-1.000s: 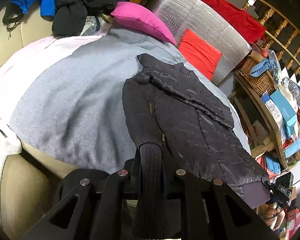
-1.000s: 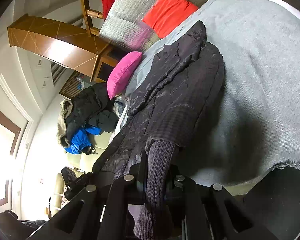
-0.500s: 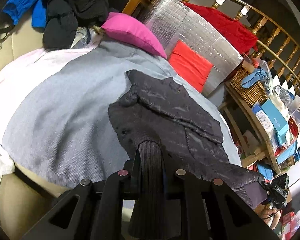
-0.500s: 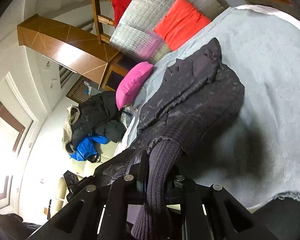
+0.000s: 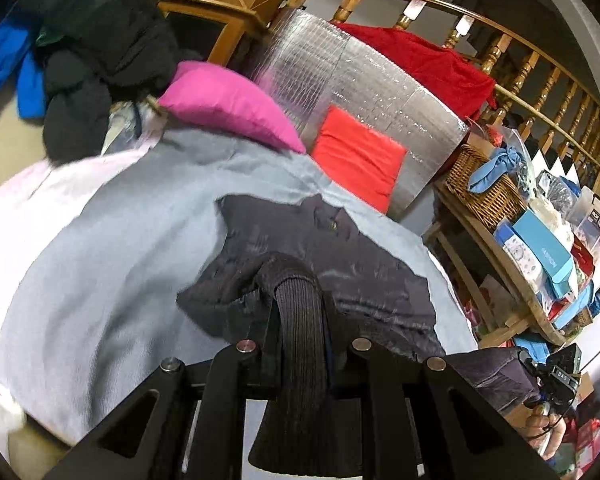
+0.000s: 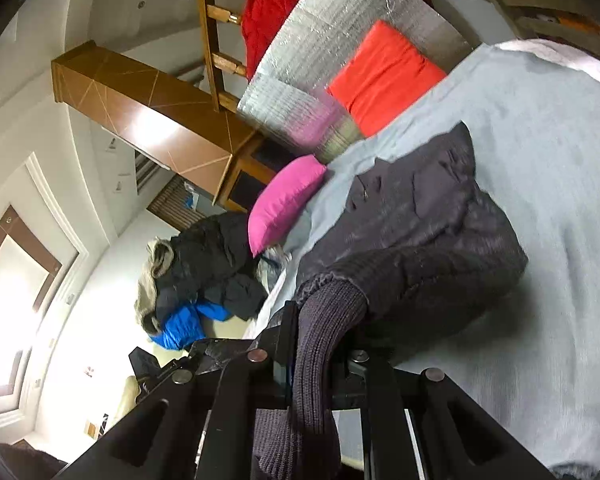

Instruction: Fold large clothes

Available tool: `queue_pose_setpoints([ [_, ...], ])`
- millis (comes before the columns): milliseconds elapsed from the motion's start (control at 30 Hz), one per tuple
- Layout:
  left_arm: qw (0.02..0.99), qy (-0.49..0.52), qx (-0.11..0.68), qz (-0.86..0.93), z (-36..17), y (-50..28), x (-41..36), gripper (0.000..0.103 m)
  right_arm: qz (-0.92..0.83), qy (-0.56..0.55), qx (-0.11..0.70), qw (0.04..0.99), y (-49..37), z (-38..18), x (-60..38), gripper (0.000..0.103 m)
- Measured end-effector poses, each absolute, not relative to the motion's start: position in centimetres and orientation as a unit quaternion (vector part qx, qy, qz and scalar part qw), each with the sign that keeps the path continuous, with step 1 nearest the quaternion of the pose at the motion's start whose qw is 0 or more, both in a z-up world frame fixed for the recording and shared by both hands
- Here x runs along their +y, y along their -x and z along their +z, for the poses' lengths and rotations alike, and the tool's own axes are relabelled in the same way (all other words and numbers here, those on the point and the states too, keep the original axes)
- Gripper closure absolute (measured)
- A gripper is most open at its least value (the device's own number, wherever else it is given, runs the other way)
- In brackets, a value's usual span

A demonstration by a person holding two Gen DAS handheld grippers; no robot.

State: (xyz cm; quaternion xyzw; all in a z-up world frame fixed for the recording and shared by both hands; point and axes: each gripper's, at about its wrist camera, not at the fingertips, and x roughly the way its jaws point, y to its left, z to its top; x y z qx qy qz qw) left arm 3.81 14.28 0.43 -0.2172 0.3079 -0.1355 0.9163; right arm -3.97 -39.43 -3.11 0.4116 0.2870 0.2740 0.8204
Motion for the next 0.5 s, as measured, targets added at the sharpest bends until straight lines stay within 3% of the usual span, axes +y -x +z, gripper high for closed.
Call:
queue_pose_setpoints([
  [500, 0.935, 0.197, 0.266, -0.129, 4.7, -13.8, 12.5, 0.087, 0.254, -0.409, 0.244, 0.842, -5.8, 1.1, -40.5, 0.093],
])
